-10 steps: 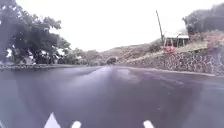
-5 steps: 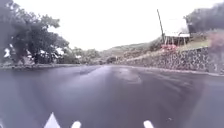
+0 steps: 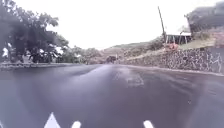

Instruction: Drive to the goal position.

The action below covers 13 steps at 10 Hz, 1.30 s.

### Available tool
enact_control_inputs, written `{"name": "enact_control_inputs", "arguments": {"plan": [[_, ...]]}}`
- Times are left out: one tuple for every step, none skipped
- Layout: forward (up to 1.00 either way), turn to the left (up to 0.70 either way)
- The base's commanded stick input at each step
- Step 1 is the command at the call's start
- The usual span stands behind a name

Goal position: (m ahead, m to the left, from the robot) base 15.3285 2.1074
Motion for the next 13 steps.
{"name": "enact_control_inputs", "arguments": {"plan": [[0.7,0.0],[0.7,0.0],[0.7,0.0],[0.7,0.0],[0.7,0.0],[0.7,0.0],[0.7,0.0],[0.7,0.0],[0.7,0.0],[0.7,0.0],[0.7,0.0],[0.7,0.0],[0.7,0.0]]}}
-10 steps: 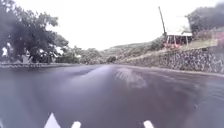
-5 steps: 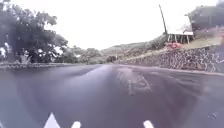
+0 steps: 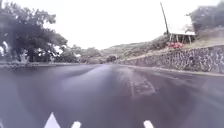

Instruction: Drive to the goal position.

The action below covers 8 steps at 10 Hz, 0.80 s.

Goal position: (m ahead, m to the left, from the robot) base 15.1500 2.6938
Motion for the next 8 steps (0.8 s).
{"name": "enact_control_inputs", "arguments": {"plan": [[0.7,0.0],[0.7,0.0],[0.7,0.0],[0.7,0.0],[0.7,0.0],[0.7,0.0],[0.7,0.0],[0.7,0.0]]}}
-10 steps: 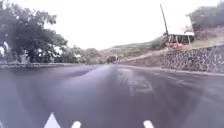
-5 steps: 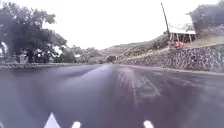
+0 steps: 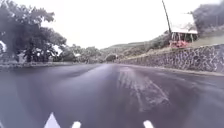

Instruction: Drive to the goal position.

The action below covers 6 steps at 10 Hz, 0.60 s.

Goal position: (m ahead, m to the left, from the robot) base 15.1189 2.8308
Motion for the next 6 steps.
{"name": "enact_control_inputs", "arguments": {"plan": [[0.7,0.0],[0.7,0.0],[0.7,0.0],[0.7,0.0],[0.7,0.0],[0.7,0.0]]}}
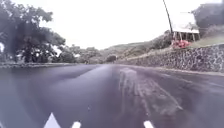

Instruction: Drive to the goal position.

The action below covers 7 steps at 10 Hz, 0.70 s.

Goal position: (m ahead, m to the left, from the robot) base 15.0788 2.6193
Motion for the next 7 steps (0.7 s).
{"name": "enact_control_inputs", "arguments": {"plan": [[0.7,0.0],[0.7,0.0],[0.7,0.0],[0.7,0.0],[0.7,0.0],[0.7,0.0],[0.7,0.0]]}}
